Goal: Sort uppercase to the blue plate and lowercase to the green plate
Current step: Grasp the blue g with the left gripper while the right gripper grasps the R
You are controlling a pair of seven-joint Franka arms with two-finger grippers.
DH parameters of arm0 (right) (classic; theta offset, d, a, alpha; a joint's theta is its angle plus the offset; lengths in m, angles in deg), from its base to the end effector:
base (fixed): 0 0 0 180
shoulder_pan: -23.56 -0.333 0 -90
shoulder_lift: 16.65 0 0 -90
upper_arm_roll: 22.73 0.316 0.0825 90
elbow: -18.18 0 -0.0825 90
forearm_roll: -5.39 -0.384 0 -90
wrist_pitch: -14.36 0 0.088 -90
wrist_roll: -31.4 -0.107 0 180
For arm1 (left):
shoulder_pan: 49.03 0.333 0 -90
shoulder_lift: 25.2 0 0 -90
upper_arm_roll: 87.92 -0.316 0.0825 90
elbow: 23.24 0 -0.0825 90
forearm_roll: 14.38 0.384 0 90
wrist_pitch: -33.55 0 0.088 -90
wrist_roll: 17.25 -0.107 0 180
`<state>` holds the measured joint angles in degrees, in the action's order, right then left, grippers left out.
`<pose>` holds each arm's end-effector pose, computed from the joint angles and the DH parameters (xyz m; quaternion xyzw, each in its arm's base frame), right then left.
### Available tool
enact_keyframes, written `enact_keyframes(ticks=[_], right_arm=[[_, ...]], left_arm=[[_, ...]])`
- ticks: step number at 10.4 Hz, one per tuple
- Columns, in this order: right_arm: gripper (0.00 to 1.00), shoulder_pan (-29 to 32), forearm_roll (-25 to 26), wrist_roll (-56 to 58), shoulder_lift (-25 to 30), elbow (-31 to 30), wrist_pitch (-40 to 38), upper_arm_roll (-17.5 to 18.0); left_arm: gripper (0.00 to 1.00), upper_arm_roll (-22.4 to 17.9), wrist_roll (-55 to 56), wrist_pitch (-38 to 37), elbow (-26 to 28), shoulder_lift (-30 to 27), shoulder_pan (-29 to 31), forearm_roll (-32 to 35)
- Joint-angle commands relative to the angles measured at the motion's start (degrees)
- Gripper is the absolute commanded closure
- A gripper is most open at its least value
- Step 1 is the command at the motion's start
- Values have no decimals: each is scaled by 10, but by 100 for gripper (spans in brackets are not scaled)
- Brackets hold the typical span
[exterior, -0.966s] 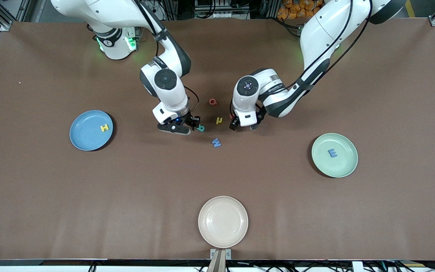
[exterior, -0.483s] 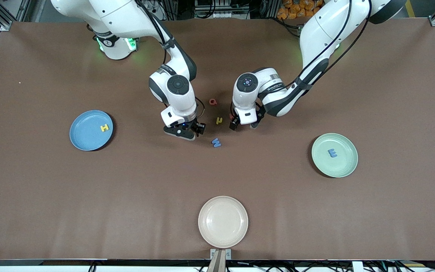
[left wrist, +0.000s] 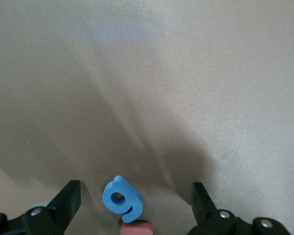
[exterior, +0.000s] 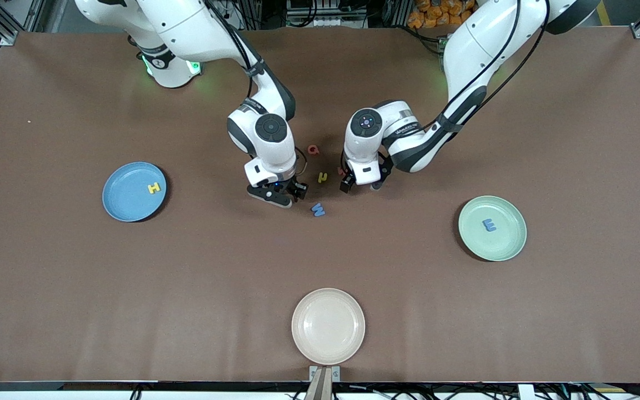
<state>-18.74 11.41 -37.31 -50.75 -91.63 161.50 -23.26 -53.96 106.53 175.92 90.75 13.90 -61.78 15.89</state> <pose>0.4702 0.4225 0.1848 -0.9809 0.1896 -0.0425 0.0046 0.4110 -0.4356 0.1641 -0.8739 -0.4853 0.0268 0.0044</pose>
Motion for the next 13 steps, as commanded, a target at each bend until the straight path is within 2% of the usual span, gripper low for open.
enact_keyframes(ticks=[1,2,3,8,10,13], right_arm=[[33,-3,5,-32,-15,14,21,7],[33,-3,6,-33,-17,14,22,8],[33,-3,6,-33,-18,14,22,8],[38,-1,7,-27,-18,11,21,18],[38,-1,7,-26,-18,10,21,21],[44,1,7,-21,-18,8,21,21]], left_arm=[[0,-1,21,5,10,-12,-6,15],[37,-1,30,5,9,-12,-7,16],[99,-1,31,5,9,-12,-6,16],[100,-1,28,0,9,-31,12,19],[100,-1,23,-15,9,-67,53,20],[100,1,-27,-45,8,-103,154,19]])
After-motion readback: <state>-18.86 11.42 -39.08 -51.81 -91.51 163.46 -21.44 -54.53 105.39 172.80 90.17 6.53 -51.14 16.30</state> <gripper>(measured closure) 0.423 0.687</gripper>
